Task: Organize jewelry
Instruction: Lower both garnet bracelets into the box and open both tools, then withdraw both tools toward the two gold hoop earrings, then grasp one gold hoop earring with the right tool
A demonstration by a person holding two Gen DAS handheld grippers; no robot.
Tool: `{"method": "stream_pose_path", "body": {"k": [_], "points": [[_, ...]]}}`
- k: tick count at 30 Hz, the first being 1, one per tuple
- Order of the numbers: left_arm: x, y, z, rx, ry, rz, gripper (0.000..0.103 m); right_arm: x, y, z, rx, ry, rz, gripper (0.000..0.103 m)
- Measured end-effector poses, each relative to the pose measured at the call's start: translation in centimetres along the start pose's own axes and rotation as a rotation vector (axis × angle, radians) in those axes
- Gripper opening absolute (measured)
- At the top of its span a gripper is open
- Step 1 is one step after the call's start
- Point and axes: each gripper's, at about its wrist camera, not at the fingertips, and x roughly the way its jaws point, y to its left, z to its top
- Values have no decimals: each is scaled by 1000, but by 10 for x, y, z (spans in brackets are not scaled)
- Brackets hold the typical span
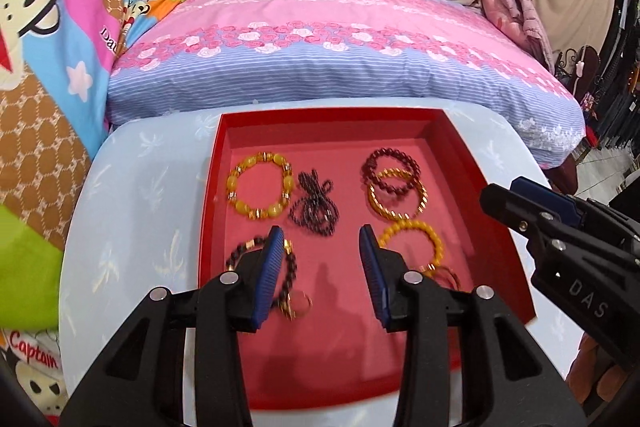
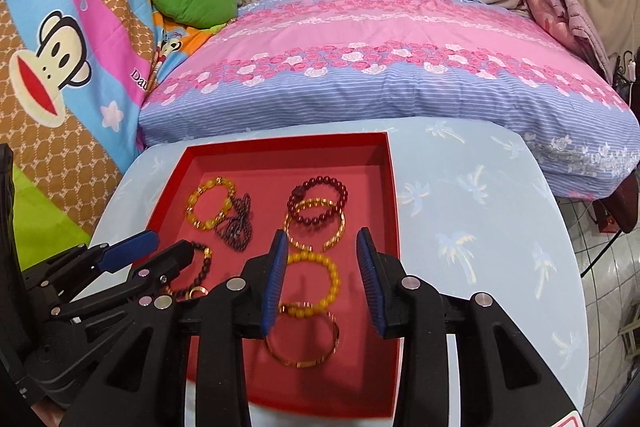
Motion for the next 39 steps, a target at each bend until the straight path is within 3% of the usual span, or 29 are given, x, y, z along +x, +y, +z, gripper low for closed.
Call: {"method": "stream_pose_path", "body": {"k": [17,30,39], "points": [[-53,-7,-70,-39,4,-12,37,-61,-8,-89,3,21,-8,36],[-52,-13,-125,-50,77,-18,37,-55,2,-173,-23,155,10,36],[-51,-12,-146,-64,112,-24,37,-42,10,-189,-46,180,0,36]]}}
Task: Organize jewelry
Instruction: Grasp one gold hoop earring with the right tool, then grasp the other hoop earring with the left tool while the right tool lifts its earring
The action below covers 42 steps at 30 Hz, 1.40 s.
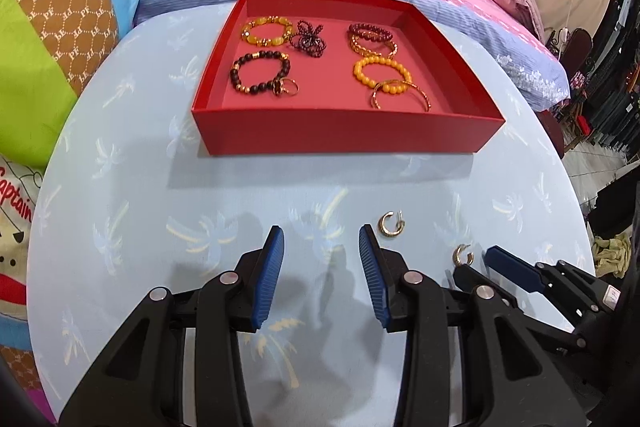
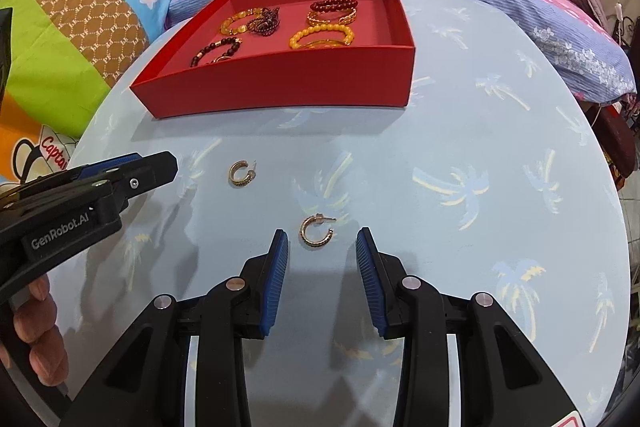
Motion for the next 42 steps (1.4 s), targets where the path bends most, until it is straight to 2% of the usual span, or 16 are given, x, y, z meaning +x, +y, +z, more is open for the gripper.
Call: {"method": "stream_pose_path", "body": {"k": [8,18,33,35,42], "points": [[3,-1,-2,-1,11,0,37,4,7,3,-29,-15,-23,33],[9,-6,-3,12,27,-6,37,5,2,4,-22,-21,-39,16],[11,-16,-8,33,43,-22,37,-1,-8,-1,9,-14,-14,16],[11,-18,-9,41,41,-25,42,-2,-10,-2,20,-13,-11,16],[17,-33,-5,76,36,-49,43,-5,-23,-4,66,-9,1,16]]}}
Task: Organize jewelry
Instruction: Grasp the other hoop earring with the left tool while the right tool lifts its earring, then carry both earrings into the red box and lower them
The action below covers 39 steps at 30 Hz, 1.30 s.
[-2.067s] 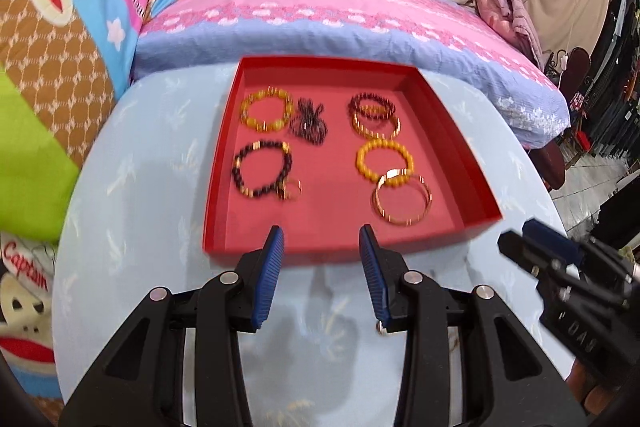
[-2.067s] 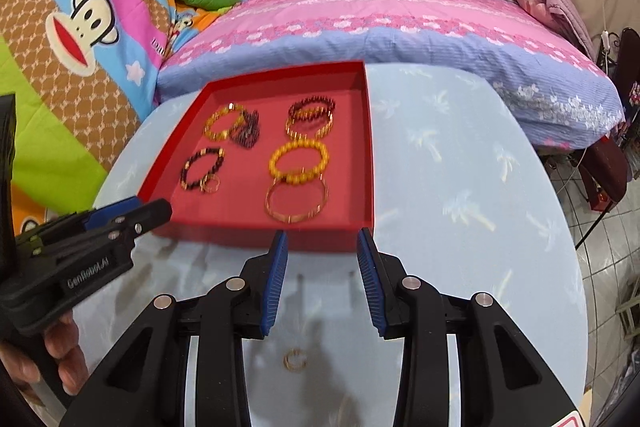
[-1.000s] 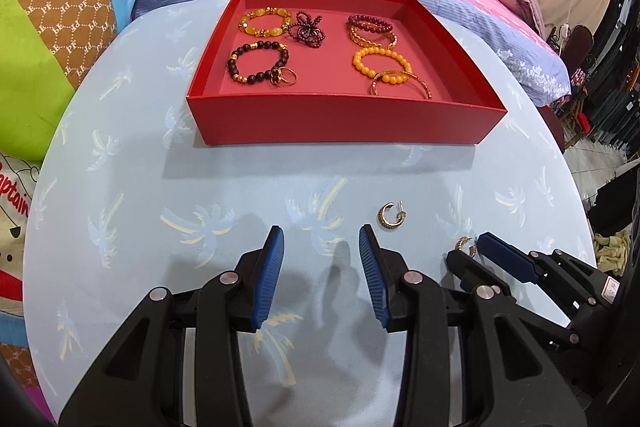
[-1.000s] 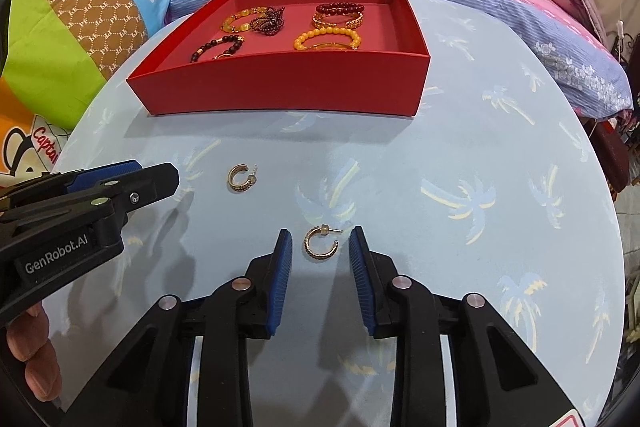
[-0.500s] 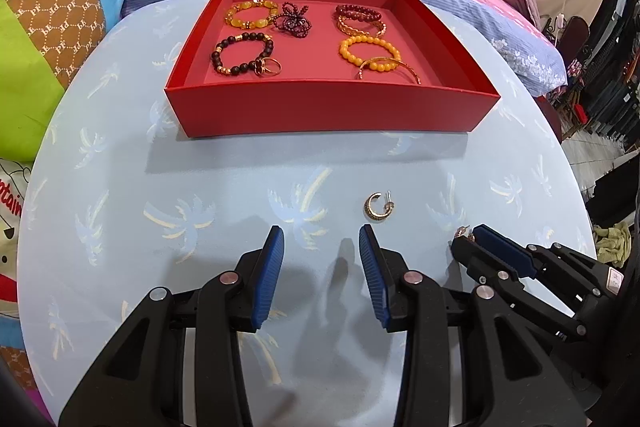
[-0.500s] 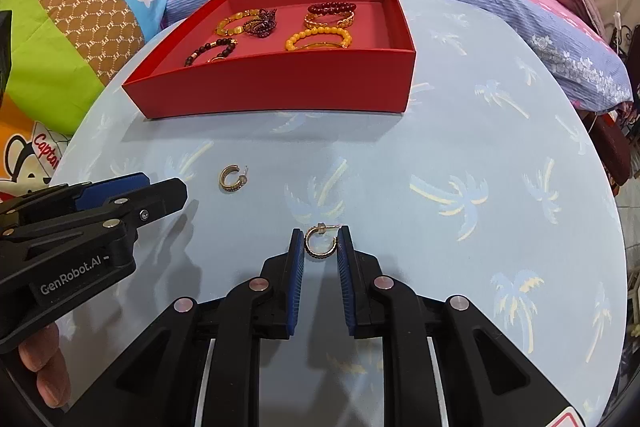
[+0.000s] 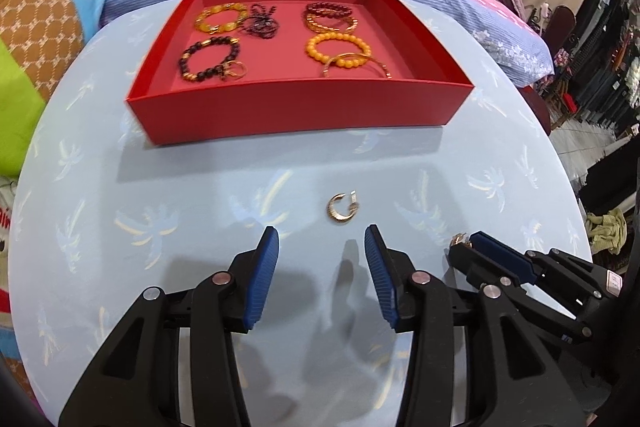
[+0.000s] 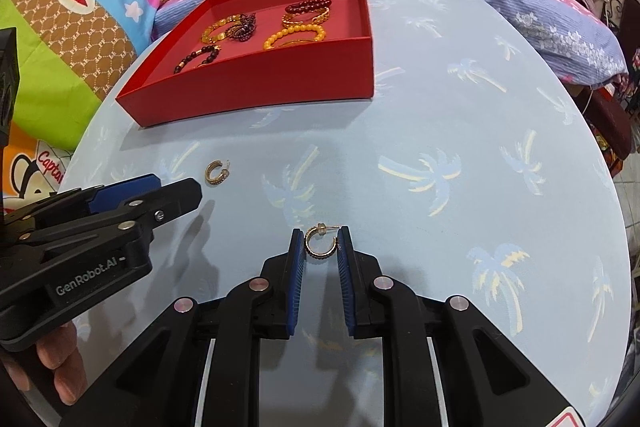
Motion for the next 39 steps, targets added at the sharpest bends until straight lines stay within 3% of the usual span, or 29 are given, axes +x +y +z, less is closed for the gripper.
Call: {"method": "stream_pose_path", "body": {"k": [6,13,28,39], "points": [[13,-13,6,41,3,-8,41,-1,-4,1,13,-4,-2,16],[20,-21,7,76,3,2,15,0,-7,2,21,-3,1,16],[-2,-19,13,63,-40,-25,15,-16,5,17,-9,-48,26,16],[-25,2,73,40,-160,-6,15,-31,23,92,-59,-178,40,16]]}}
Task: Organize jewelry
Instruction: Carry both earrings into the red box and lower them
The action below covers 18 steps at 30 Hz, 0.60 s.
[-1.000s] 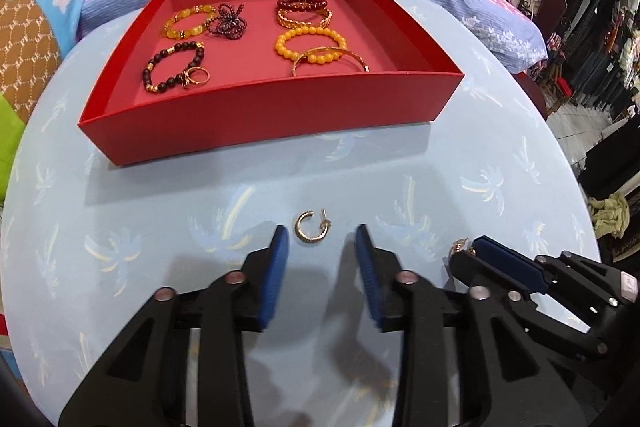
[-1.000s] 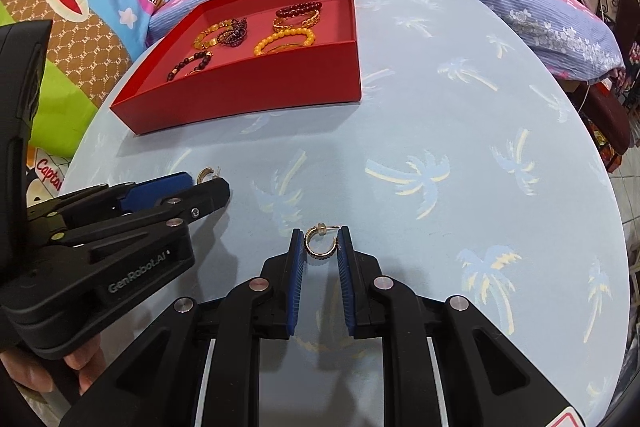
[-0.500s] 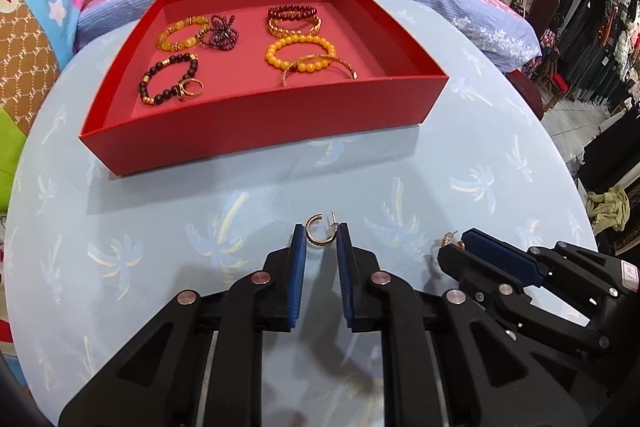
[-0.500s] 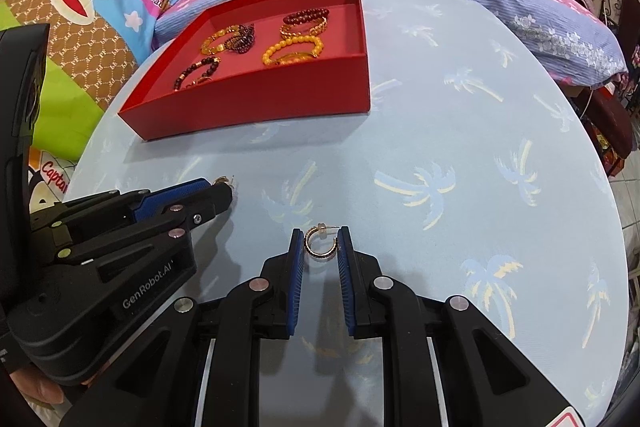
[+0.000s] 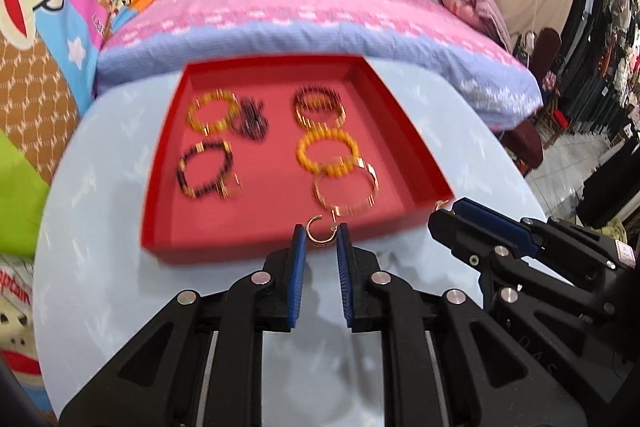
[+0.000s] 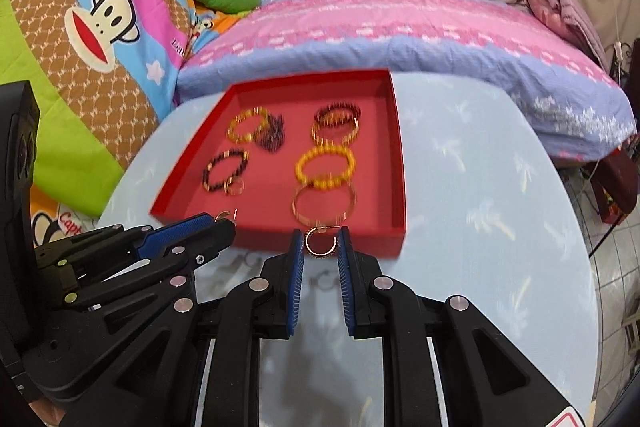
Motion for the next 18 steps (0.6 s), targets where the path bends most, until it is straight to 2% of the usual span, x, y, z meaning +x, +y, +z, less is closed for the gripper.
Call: {"method": "stream_pose_path", "body": {"k": [6,9,18], "points": [[18,13,32,-8,-17,21,15,27,1,37,-2,-11,2,16],[30,18,39,-7,-7,32,15,42,1,45,1,2,1,16],[63,32,41,-25,37,48,15,80,0,45,14,56,-5,16]]}}
